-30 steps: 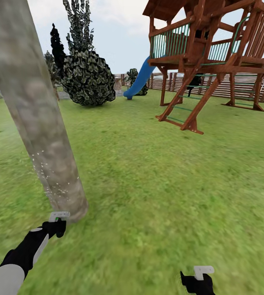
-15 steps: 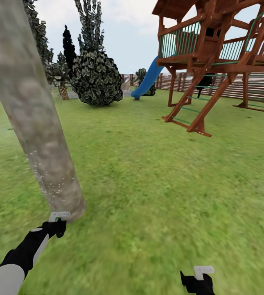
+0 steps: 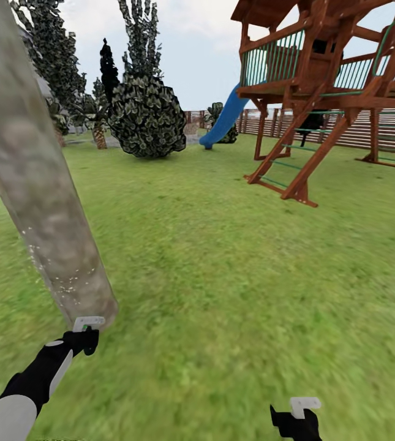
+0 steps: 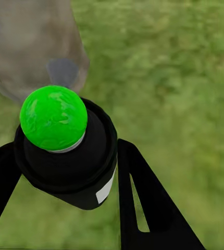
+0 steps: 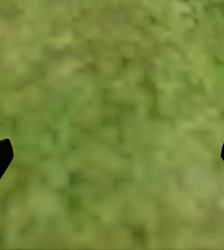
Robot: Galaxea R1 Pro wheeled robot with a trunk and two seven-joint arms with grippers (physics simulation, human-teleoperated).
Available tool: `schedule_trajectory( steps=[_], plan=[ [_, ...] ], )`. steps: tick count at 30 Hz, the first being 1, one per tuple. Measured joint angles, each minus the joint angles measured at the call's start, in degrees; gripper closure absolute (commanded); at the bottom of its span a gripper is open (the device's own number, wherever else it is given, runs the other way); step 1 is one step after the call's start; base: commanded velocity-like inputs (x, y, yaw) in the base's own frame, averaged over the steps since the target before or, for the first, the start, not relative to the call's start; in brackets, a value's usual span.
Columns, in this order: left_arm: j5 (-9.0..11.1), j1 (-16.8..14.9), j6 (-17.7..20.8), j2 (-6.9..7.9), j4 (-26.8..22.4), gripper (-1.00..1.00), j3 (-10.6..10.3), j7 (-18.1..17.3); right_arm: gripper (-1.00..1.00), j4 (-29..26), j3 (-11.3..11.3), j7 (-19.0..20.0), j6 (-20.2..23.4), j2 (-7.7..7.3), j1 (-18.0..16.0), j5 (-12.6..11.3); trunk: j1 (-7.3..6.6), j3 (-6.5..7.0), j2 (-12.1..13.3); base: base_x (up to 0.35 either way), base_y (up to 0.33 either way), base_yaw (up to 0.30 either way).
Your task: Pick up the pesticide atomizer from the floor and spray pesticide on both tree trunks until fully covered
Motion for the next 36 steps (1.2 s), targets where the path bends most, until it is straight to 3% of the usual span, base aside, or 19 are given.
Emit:
schedule_trajectory(
  steps=[19, 27, 36],
  plan=[
    [0.0, 0.0, 0.0, 0.0, 0.0, 1.0, 0.0, 0.0, -1.0, 0.0, 0.0, 0.0, 0.1, 0.02, 0.0, 0.0, 0.0, 0.0, 0.0, 0.103, -0.264, 0.271],
    [-0.1, 0.0, 0.1, 0.03, 0.0, 1.0, 0.1, 0.0, -1.0, 0.0, 0.0, 0.1, 0.1, 0.02, 0.0, 0.0, 0.0, 0.0, 0.0, 0.185, -0.227, 0.065],
    [-0.1, 0.0, 0.1, 0.07, 0.0, 1.0, 0.1, 0.0, -1.0, 0.0, 0.0, 0.1, 0.0, 0.02, 0.0, 0.0, 0.0, 0.0, 0.0, 0.21, -0.192, 0.259]
  ],
)
